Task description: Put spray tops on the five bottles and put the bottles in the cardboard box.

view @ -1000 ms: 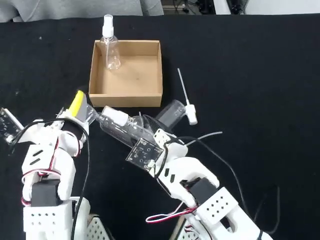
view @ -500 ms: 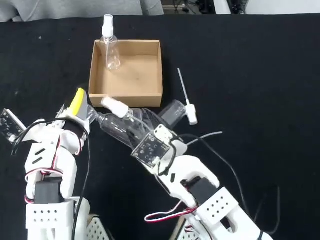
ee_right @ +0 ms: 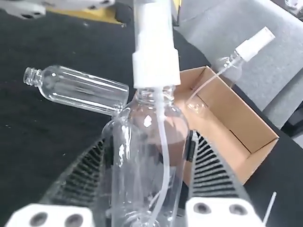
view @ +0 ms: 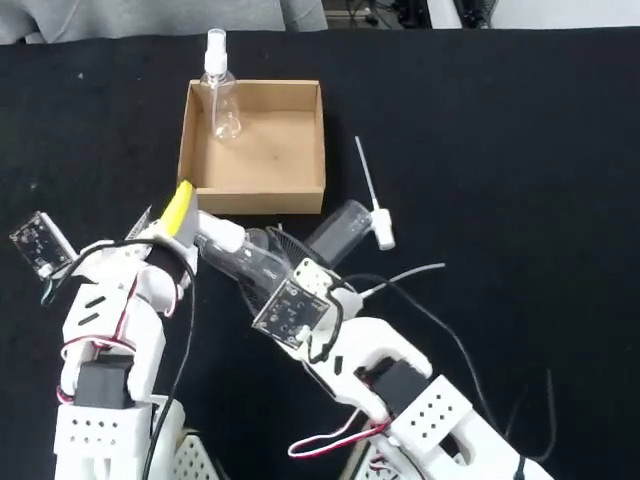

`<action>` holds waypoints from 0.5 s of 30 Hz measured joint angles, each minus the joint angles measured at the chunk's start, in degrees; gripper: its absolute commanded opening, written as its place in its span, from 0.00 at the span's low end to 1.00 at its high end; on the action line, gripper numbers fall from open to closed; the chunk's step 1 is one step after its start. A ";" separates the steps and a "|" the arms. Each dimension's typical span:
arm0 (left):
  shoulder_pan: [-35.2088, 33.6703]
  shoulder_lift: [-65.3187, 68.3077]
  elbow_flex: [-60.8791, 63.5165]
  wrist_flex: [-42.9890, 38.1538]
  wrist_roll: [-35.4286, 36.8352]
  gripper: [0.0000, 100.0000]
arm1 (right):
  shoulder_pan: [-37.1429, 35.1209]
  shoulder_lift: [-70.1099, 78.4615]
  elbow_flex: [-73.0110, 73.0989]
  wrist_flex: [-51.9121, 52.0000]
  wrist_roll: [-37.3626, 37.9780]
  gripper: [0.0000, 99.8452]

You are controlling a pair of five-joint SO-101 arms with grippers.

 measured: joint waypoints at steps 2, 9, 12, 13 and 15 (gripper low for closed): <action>0.97 0.00 0.00 0.00 -2.37 0.19 | 0.00 0.09 0.09 0.00 0.00 0.12; 2.73 -0.18 -0.09 -0.35 -5.71 0.19 | 0.00 0.09 0.09 0.00 0.00 0.12; 2.81 -0.18 -0.09 -0.35 -5.98 0.19 | 0.00 0.09 0.09 0.09 0.00 0.12; 2.81 -0.18 -0.09 -0.35 -5.98 0.19 | 0.00 0.09 0.09 0.09 0.00 0.12; 2.81 -0.18 -0.09 -0.35 -5.98 0.19 | 0.00 0.09 0.09 0.09 0.00 0.12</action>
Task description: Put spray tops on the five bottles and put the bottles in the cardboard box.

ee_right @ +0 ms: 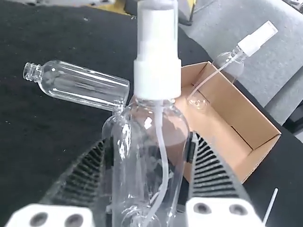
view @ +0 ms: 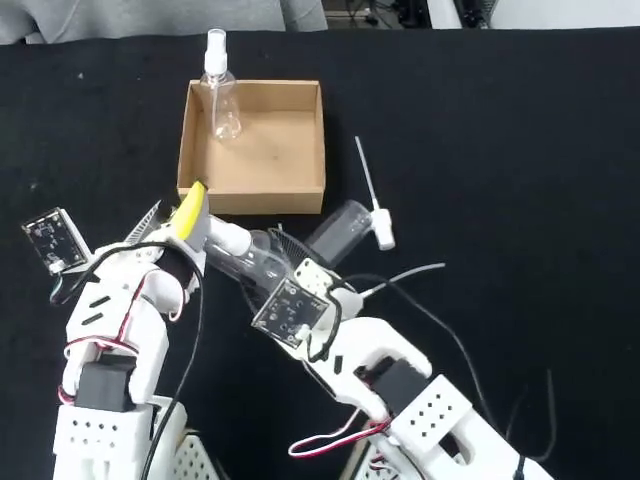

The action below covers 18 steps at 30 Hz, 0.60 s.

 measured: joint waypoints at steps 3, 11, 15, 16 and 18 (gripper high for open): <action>0.00 0.00 0.00 0.00 -0.09 0.19 | 0.00 0.00 0.00 0.00 0.00 0.12; -0.62 0.00 0.00 0.00 -0.09 0.19 | 0.09 0.00 0.00 0.00 -0.09 0.12; -2.90 0.00 0.09 0.26 -0.09 0.19 | 0.09 0.00 0.00 0.00 -0.09 0.12; -3.16 0.09 0.09 0.26 -0.09 0.19 | 0.09 0.00 0.00 0.00 -0.09 0.12; -3.25 0.09 0.09 0.35 -0.09 0.19 | 0.09 0.00 0.00 0.00 -0.09 0.12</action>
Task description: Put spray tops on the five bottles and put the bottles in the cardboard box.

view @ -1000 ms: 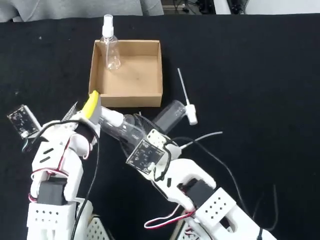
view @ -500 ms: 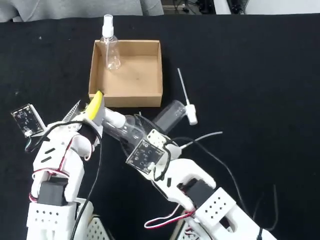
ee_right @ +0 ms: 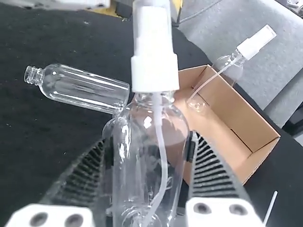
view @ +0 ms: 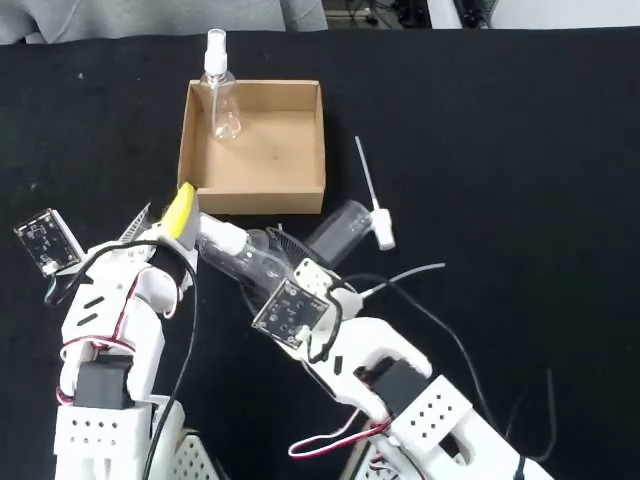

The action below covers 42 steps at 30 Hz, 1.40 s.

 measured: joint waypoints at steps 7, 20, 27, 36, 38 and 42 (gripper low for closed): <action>-0.35 0.00 0.00 0.00 0.00 0.19 | 0.00 0.00 0.00 0.00 0.00 0.12; -2.73 0.44 0.09 0.09 0.00 0.19 | -0.09 0.00 -0.09 -0.09 -4.48 0.12; -2.02 0.44 0.09 0.09 0.00 0.19 | -0.09 0.00 -0.09 -0.09 -5.10 0.12; 6.15 0.00 2.20 0.00 -6.68 0.19 | 0.00 0.00 -0.09 -0.09 -5.27 0.12; 6.59 0.00 2.20 -0.09 -7.30 0.19 | 0.00 0.00 -0.09 -0.09 -5.27 0.12; 7.30 -0.09 2.20 -0.18 -7.65 0.19 | 0.35 0.00 -0.09 -0.09 -5.27 0.12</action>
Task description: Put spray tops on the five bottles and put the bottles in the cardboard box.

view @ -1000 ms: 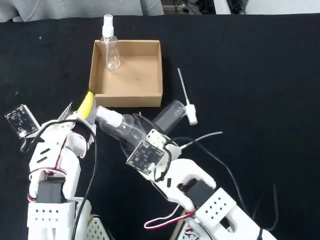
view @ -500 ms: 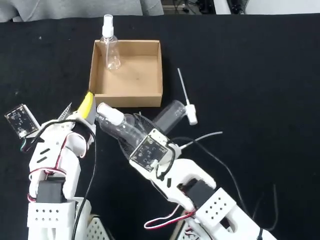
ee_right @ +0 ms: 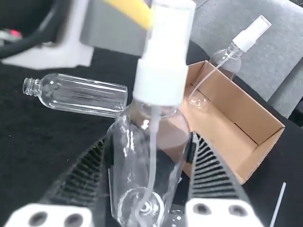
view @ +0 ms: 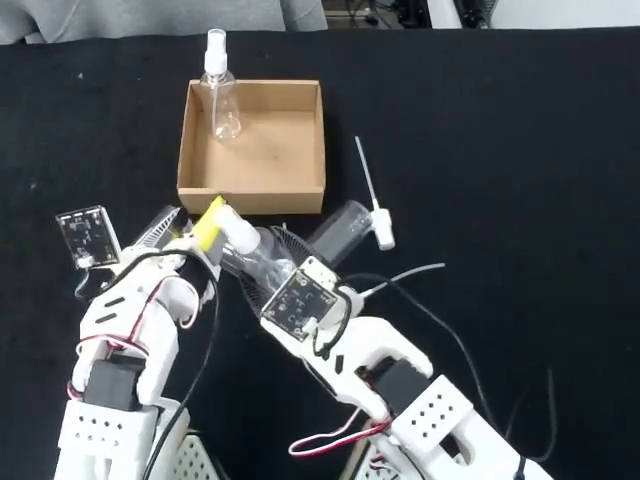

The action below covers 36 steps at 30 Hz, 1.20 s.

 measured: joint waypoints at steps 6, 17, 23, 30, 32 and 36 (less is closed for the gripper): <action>1.58 0.53 0.70 0.26 -4.13 0.19 | 0.00 -0.09 0.00 0.00 0.00 0.12; 2.46 0.53 0.79 0.26 -5.36 0.19 | 0.00 -0.09 0.00 0.00 0.00 0.12; 2.73 0.53 0.79 0.26 -5.36 0.19 | 0.00 -0.09 0.00 0.00 0.00 0.12; 2.81 0.53 0.79 0.26 -5.45 0.19 | 0.00 -0.09 0.00 0.00 0.00 0.12; 2.81 0.53 0.79 0.26 -5.54 0.19 | 0.00 -0.09 0.00 0.00 0.00 0.12; 2.81 0.53 0.79 0.26 -5.54 0.19 | 0.00 -0.09 0.00 0.00 0.00 0.12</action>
